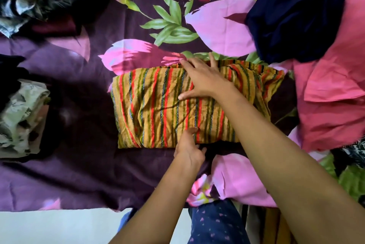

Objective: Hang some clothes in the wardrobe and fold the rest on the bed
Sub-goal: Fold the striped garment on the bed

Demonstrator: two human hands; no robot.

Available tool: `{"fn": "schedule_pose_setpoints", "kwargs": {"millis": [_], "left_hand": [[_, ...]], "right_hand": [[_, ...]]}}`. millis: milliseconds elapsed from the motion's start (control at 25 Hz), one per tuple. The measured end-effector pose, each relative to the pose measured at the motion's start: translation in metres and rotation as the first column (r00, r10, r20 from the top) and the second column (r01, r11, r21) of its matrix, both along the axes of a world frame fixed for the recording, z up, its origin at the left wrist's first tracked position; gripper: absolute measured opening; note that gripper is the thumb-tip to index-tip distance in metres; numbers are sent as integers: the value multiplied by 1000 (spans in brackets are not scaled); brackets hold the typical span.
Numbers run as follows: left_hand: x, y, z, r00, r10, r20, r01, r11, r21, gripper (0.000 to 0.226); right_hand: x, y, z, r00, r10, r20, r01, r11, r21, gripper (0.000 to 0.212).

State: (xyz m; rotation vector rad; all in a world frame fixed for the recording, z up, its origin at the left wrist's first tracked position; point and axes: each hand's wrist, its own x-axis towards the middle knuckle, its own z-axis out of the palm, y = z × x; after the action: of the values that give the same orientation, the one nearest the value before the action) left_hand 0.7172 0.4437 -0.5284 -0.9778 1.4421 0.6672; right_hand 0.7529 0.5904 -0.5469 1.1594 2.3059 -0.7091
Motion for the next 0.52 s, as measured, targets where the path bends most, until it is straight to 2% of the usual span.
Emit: {"fn": "schedule_pose_setpoints", "kwargs": {"millis": [80,120,200,320,400,440,520], "left_hand": [[0,-4,0,995,102,-1,-101,993,63,35],[2,-7,-1,992,129,6,-129,987,100,32],[4,-12,2,988,156,8,-155,972,178,36],[4,-14,3,980,120,-161,-78,966,246,42],[-5,-13,5,939,160,-305,-61,948,311,43],[-13,-11,9,907,197,-373,-52,930,365,41],[-36,-5,21,844,234,-482,11,892,452,37]], "right_hand": [[0,4,-3,1000,-18,17,18,999,-32,121],[0,5,-2,1000,-16,19,17,999,-42,117],[-2,5,1,1000,-29,-3,29,995,-92,97],[-2,4,11,987,-150,-50,137,968,-212,62],[2,6,23,945,-317,-80,271,896,-351,40],[5,7,33,897,-431,-104,348,830,-435,34],[14,10,54,722,-669,-176,468,659,-589,29]]}}
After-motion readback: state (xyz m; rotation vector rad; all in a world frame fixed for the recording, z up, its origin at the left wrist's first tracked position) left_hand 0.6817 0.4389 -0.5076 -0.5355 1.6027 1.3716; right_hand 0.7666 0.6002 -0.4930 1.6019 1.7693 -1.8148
